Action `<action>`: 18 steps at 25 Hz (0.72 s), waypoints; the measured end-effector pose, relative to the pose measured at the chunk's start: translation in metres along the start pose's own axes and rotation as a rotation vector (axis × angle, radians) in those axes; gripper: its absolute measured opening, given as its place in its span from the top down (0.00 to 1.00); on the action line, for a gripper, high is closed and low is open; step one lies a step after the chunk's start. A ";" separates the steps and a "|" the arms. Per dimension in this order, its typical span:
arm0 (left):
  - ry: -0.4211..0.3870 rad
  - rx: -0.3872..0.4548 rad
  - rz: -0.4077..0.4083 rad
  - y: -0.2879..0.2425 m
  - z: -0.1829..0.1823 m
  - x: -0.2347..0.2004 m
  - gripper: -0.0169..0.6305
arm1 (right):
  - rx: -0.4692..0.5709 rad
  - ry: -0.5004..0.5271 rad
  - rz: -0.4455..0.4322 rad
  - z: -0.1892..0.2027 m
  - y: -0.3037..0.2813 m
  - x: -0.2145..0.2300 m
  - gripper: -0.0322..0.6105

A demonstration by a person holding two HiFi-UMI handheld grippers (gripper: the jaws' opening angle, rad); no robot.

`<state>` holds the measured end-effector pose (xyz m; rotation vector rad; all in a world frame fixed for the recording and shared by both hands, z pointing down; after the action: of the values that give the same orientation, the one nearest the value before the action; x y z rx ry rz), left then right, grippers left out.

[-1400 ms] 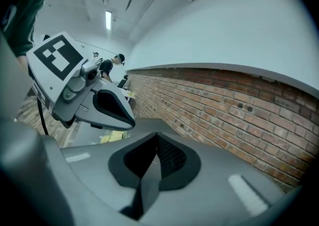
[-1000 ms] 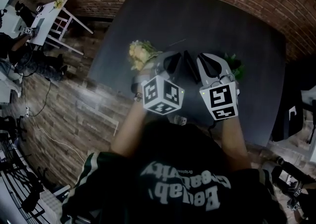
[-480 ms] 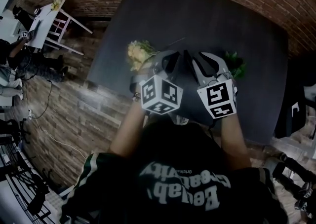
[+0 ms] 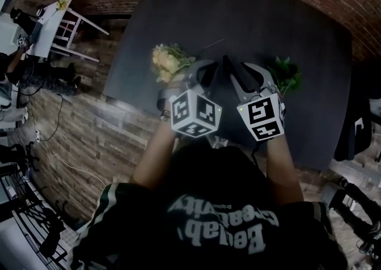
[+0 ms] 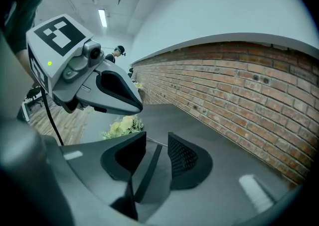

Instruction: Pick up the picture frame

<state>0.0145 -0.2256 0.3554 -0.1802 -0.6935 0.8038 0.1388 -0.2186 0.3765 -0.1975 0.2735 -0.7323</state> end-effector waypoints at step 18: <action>0.057 -0.027 0.082 -0.026 0.035 0.003 0.97 | -0.127 -0.083 -0.016 0.041 -0.033 -0.001 0.71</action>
<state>0.0090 -0.2451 0.3940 -0.2561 -0.6468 0.8647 0.1302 -0.2391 0.4243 -0.3505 0.2400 -0.7209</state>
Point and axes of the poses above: the fingertips, and each gripper's own axes: y backward along the fingers, x to its right, z out of its underside, the point moved 9 cm from there along y, backward along the fingers, and after that the axes turned 13 degrees about x, right-handed, at the moved point
